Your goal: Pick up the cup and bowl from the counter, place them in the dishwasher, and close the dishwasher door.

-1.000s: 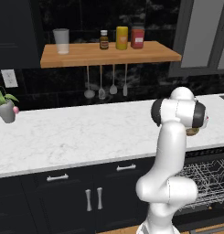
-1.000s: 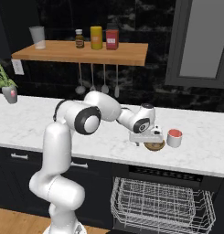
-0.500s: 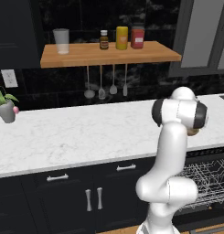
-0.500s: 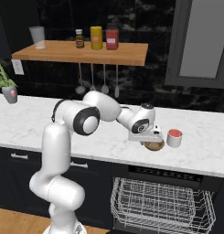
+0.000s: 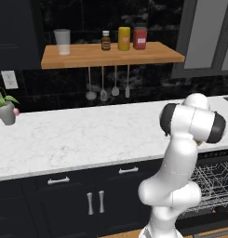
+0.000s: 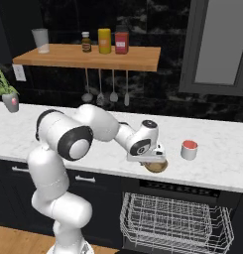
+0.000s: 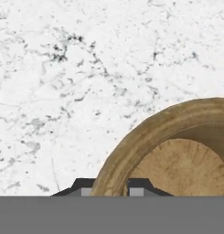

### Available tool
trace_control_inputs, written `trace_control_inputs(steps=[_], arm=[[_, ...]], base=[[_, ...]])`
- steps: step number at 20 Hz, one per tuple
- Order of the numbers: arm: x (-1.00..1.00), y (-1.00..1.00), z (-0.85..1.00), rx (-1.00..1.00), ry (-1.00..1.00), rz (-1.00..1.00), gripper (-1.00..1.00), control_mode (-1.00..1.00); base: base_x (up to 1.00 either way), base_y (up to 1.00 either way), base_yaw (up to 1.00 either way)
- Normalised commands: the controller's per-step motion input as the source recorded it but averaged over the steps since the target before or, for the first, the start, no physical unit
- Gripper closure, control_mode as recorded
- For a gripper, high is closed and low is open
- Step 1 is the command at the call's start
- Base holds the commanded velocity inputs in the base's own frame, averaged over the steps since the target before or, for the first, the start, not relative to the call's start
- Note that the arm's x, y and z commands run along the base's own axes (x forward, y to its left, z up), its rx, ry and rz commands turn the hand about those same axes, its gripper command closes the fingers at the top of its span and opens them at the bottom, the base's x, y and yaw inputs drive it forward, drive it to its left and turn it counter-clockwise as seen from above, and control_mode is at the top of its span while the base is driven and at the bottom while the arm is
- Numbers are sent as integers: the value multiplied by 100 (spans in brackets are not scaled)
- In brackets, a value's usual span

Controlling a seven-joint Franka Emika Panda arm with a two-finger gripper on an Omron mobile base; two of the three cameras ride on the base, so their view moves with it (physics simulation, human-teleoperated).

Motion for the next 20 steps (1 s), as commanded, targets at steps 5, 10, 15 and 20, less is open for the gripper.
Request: trace_control_inputs(steps=[5, 10, 15, 20], arm=[[-100, 32, 0, 0, -2, 11, 100, -100], [-77, -14, 0, 3, -1, 3, 100, -100], [-33, -69, 0, 13, 0, -10, 100, -100], [-19, -84, -1, 16, 0, -12, 100, -100]], base=[[0, 0, 0], [0, 0, 0], [0, 0, 0], [0, 0, 0]])
